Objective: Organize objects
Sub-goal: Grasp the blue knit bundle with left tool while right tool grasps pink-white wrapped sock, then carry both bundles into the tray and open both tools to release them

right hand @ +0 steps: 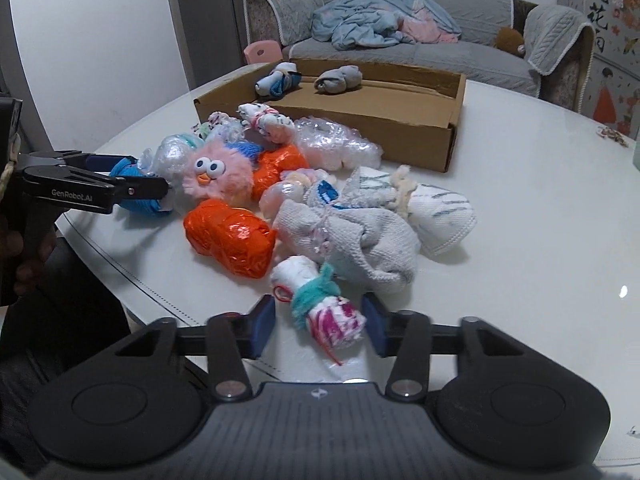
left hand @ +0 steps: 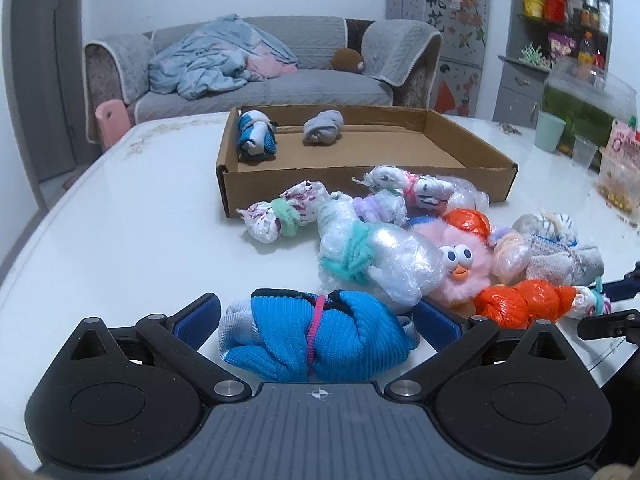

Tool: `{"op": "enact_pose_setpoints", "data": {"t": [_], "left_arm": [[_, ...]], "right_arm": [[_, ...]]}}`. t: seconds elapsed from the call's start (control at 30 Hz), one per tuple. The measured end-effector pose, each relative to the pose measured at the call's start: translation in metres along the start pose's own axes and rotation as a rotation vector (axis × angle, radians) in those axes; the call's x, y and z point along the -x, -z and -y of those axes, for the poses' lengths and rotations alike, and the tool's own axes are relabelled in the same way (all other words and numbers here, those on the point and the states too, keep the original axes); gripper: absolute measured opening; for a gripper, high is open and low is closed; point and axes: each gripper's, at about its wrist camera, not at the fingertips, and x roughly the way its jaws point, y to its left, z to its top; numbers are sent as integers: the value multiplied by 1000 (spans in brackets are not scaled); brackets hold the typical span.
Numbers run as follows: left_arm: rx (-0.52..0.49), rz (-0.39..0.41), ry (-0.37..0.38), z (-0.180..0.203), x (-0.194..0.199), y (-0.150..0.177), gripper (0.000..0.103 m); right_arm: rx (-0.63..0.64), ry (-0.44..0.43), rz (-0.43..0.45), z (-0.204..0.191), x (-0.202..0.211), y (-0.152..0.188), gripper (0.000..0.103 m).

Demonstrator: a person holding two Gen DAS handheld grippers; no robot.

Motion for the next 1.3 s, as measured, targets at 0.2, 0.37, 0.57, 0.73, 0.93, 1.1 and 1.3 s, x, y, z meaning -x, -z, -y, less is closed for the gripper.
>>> {"op": "enact_pose_setpoints", "data": {"t": [0.2,0.37,0.57,0.73,0.93,1.1,1.3], "left_arm": [[39,-2,30,-3,0,3,92],[68,2,45,-6,4,4,84],[67,-11,56,-5,10,2,81],[63,14,45,-6,24,-6,81],[60,45,16,-18,39,-22,81],[53,23,-3,-28,36,-23,82],[35,-34,-6,-35,34,-13,82]], "right_arm": [[3,-12,-6,3,1,-4,30],[-4,-25,-4,9,5,-6,29],[-8,-37,5,15,16,-7,29],[-29,-43,24,24,26,-12,29],[-19,-31,68,34,43,-26,29],[-16,-21,95,44,47,-37,29],[-16,-7,106,50,46,-43,29]]}}
